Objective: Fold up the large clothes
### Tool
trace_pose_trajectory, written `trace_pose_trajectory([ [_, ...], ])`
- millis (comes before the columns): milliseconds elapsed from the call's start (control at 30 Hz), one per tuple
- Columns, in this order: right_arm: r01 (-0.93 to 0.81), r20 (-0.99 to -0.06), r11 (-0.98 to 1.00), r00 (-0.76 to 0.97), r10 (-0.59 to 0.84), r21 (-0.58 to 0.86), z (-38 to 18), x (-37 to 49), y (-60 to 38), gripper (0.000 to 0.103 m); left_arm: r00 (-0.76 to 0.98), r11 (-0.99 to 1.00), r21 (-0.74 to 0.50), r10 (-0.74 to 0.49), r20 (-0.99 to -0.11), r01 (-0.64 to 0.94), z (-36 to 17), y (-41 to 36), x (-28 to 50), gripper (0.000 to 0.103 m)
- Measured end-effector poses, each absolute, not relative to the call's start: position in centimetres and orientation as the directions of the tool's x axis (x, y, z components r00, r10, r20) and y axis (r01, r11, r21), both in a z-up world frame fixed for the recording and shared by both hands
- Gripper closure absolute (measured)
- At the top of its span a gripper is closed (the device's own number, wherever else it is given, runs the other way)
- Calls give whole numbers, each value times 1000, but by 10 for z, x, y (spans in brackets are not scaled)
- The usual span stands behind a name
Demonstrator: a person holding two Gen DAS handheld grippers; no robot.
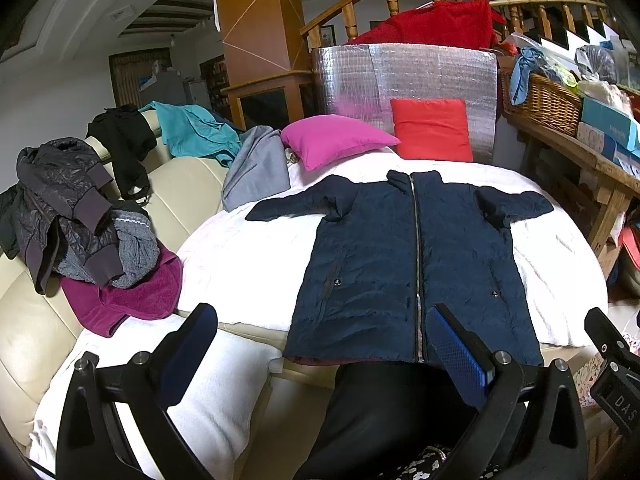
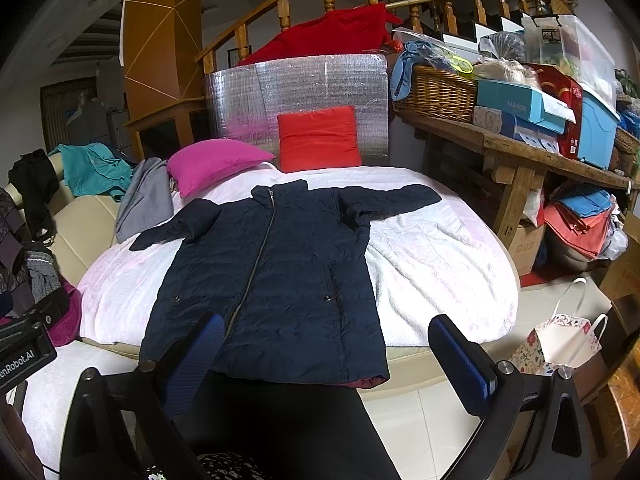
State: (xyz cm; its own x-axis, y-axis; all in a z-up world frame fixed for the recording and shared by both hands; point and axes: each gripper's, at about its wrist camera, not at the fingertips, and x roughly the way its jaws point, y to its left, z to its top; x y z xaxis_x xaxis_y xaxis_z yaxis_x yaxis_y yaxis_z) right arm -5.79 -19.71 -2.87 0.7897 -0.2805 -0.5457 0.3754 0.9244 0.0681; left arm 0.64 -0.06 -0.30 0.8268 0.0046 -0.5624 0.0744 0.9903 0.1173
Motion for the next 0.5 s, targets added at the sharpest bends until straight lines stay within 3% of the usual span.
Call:
trace_pose_trajectory([
  [500,375,-550,924,788,-276,73,-33,-59,-198,0,820,991,114,6,-573,72,-7,2,7,0],
])
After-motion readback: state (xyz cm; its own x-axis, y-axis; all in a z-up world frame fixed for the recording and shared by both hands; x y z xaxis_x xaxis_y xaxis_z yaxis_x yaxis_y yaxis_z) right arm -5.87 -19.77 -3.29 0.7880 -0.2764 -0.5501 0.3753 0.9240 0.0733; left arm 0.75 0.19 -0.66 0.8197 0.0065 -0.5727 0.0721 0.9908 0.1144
